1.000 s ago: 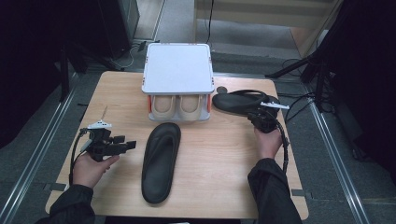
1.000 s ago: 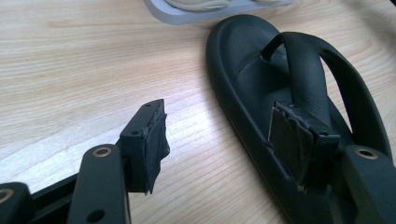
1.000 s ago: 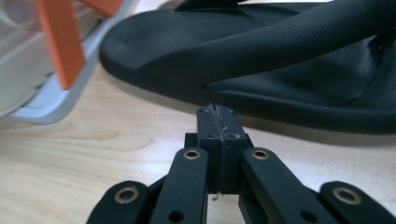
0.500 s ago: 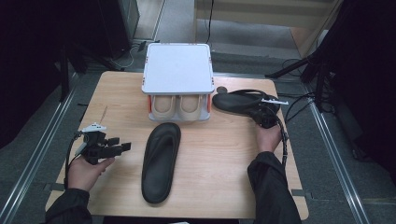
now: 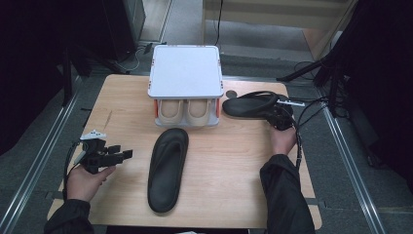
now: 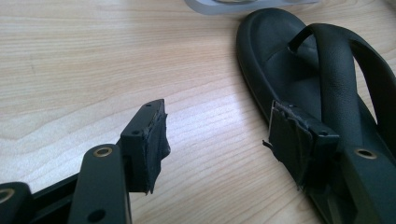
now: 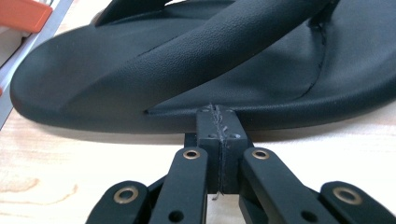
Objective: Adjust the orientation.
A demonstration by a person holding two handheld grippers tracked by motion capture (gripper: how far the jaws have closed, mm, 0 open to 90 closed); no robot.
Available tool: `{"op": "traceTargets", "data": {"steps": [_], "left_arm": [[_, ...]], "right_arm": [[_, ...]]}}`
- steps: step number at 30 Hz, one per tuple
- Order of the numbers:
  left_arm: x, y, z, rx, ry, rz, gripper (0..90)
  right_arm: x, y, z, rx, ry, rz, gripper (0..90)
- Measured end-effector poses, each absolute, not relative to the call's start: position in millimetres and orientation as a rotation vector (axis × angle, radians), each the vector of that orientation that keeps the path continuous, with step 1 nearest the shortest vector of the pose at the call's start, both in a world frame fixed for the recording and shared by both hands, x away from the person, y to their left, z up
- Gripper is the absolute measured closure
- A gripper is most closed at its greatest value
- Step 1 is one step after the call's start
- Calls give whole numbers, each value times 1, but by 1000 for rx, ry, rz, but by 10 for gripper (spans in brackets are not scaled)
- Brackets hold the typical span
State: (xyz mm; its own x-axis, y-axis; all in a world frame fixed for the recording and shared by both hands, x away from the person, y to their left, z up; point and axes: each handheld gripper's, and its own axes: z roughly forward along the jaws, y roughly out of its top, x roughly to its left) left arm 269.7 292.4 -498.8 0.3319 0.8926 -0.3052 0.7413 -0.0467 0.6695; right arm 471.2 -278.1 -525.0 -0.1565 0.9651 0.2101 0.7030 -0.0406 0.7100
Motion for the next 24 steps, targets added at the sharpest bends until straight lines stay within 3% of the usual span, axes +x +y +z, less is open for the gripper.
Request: {"op": "traceTargets", "data": {"steps": [15,24], "left_arm": [[261,298,-500,1819,1476,256,374],[262,299,-499,1814,1475,257,373]], "right_arm": [[483,-280,-522,1797,1884,1062,900],[470,-251,-505,1734,1961,1103,900]]}}
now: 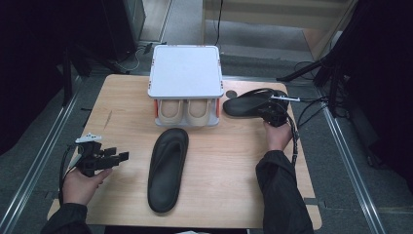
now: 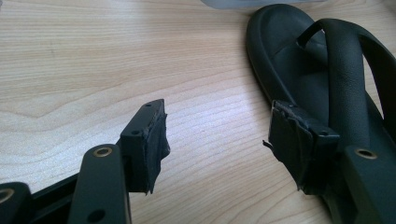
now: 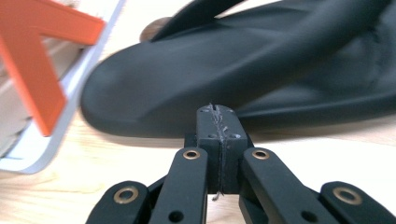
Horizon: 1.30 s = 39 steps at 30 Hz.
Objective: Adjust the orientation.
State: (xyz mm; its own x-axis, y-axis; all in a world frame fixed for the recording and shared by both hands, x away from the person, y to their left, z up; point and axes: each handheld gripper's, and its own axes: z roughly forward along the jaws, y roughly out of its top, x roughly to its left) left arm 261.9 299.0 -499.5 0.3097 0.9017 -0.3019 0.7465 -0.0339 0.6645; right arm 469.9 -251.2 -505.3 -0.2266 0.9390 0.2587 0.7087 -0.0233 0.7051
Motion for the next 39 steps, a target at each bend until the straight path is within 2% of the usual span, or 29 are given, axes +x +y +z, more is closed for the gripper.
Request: {"op": "traceTargets", "data": {"steps": [12,27,39], "left_arm": [[262,299,-502,1826,1481,251,373],[254,306,-504,1808,1512,265,374],[254,309,-505,1812,1519,257,374]], "right_arm": [[470,-213,-497,1656,2031,1110,900],[485,-181,-509,1645,2034,1132,900],[491,-179,-515,1667,2078,1068,900]]}}
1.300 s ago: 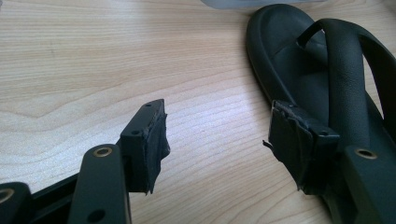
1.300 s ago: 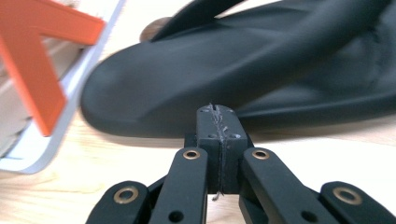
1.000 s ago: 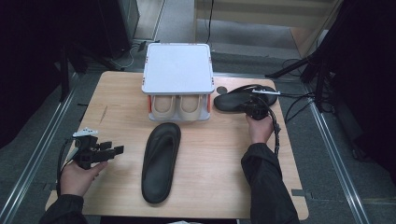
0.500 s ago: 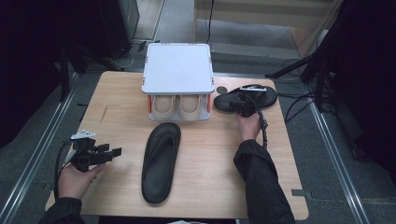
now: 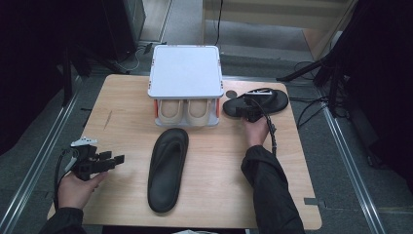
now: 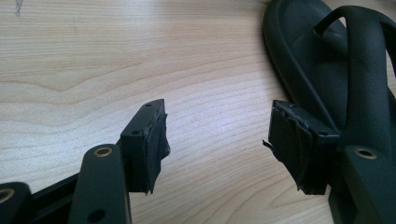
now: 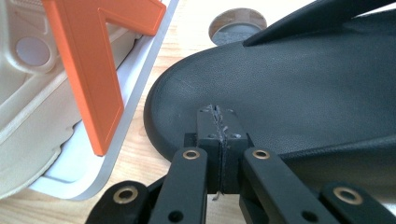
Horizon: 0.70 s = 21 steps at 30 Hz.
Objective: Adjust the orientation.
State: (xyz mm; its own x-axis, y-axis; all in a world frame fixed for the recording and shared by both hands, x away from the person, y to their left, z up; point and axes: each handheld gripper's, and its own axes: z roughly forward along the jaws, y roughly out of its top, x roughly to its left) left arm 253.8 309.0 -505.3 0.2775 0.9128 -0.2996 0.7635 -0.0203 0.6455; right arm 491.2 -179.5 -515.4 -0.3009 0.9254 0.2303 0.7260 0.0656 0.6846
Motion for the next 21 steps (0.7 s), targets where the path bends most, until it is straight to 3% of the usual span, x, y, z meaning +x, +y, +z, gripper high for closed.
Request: {"op": "traceTargets", "data": {"steps": [21], "left_arm": [[270,297,-504,1845,1463,232,373]], "right_arm": [[474,-195,-514,1635,2126,1056,900]]}}
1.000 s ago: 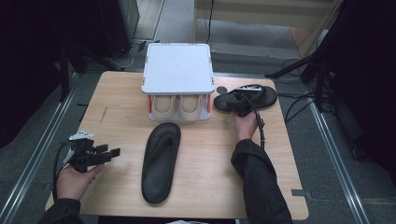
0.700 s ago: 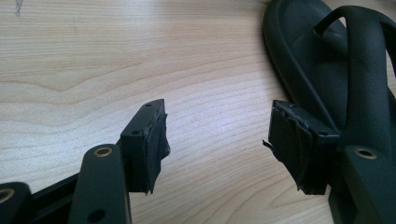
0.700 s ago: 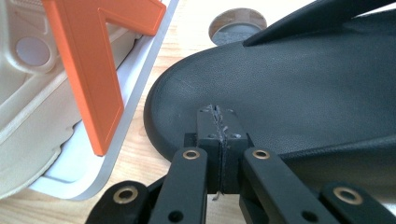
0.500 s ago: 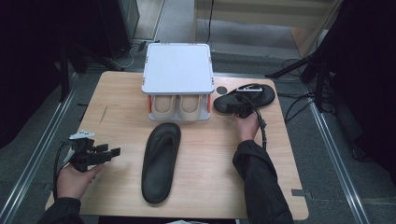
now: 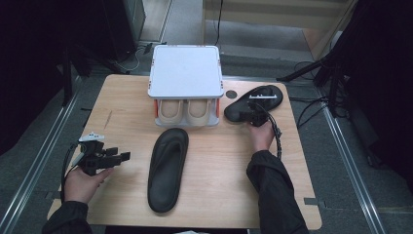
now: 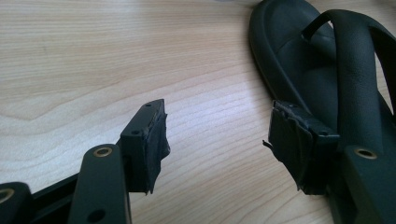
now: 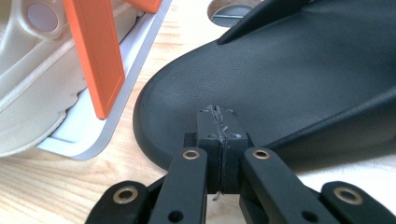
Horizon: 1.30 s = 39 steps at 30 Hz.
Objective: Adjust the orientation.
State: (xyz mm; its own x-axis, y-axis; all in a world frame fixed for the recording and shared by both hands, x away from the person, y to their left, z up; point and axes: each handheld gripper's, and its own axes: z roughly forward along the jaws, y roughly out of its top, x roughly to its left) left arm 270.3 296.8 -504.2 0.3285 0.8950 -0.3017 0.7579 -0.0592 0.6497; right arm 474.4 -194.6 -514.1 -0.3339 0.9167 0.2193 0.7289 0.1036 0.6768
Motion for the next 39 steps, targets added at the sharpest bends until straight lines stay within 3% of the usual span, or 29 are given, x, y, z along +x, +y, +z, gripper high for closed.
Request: {"op": "traceTargets", "data": {"steps": [39], "left_arm": [[301,269,-500,1919,1363,195,377]], "right_arm": [[445,-251,-513,1707,2069,1049,900]]}}
